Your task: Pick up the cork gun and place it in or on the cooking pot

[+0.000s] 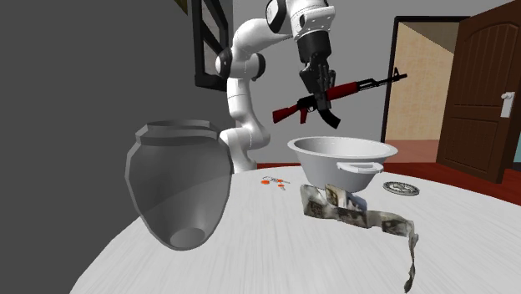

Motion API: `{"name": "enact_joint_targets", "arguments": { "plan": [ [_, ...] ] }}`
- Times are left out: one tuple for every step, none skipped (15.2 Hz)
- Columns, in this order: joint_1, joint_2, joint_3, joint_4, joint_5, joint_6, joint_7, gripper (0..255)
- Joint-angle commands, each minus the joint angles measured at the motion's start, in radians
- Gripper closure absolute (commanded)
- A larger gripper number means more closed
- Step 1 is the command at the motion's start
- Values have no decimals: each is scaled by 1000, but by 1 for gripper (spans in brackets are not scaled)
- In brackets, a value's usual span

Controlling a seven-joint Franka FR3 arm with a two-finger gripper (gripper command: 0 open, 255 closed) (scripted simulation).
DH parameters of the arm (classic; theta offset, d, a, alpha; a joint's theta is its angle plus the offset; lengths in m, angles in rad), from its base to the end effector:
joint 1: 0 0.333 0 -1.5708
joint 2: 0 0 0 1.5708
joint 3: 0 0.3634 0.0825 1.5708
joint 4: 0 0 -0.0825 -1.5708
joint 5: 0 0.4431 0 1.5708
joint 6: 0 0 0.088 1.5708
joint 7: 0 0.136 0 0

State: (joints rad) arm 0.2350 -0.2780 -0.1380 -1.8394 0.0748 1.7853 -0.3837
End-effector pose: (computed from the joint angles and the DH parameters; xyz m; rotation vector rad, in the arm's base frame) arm 0.5364 0.0505 0.6777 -2.9557 -0.7138 -0.3587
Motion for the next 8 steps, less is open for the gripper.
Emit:
{"name": "enact_joint_targets", "arguments": {
  "plan": [
    [15, -49, 36, -43, -8, -2, 54, 255],
    [21, -71, 52, -62, -9, -2, 76, 255],
    [27, -92, 68, -81, -10, -3, 99, 255],
    [32, -112, 85, -98, -11, -4, 121, 255],
    [38, -131, 102, -114, -10, -5, 143, 255],
    [44, -149, 118, -129, -9, -7, 165, 255],
    [50, -166, 135, -143, -7, -10, 188, 255],
    [56, -183, 152, -155, -5, -12, 210, 255]
  ]
}}
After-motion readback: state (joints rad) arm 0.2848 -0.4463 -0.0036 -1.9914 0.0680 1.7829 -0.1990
